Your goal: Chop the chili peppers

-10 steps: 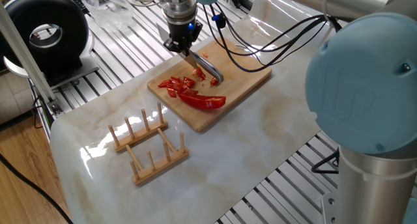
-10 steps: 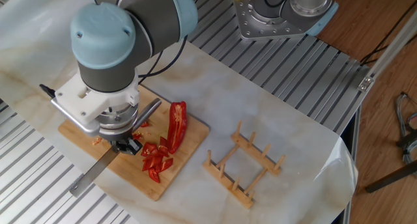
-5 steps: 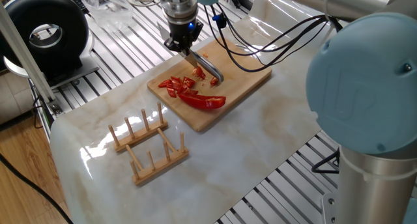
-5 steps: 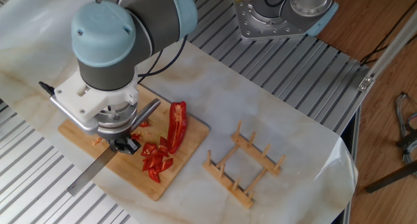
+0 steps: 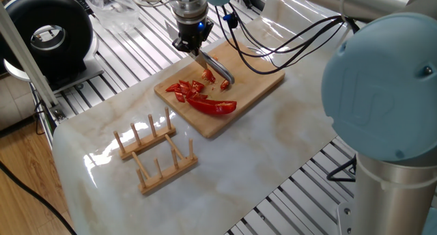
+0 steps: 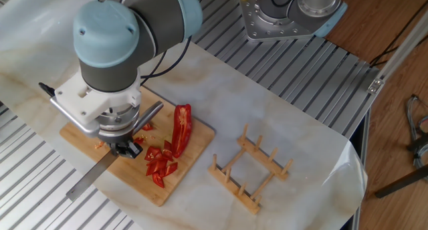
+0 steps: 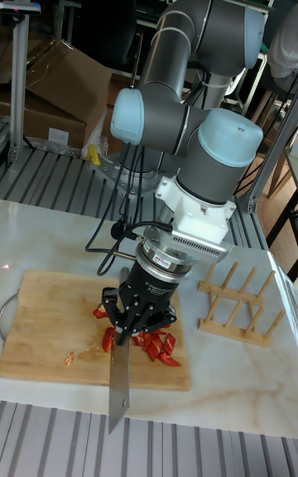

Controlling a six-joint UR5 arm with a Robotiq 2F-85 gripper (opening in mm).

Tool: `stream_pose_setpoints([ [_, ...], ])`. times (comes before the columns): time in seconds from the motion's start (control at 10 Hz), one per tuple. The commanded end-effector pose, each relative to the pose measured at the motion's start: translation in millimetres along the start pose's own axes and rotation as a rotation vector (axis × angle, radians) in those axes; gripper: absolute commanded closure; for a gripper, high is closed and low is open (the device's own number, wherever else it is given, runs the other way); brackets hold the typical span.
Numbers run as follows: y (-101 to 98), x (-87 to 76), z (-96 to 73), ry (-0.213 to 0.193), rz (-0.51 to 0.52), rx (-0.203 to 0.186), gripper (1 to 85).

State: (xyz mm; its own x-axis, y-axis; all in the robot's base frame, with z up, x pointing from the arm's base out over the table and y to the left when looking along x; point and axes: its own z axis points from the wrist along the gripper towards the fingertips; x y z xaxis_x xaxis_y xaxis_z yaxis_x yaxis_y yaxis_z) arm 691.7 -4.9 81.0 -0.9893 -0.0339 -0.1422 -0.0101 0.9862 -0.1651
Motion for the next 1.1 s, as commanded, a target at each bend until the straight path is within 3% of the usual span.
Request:
stream_pose_setpoints([
  [0.0,0.2,-3.1,0.3,-0.008,0.01,-0.012,84.3],
  [0.3,4.6,-1.3,1.2,-0.002,0.015,-0.026,84.3],
  [1.0,4.4,3.3,1.8,0.01,0.016,-0.015,84.3],
])
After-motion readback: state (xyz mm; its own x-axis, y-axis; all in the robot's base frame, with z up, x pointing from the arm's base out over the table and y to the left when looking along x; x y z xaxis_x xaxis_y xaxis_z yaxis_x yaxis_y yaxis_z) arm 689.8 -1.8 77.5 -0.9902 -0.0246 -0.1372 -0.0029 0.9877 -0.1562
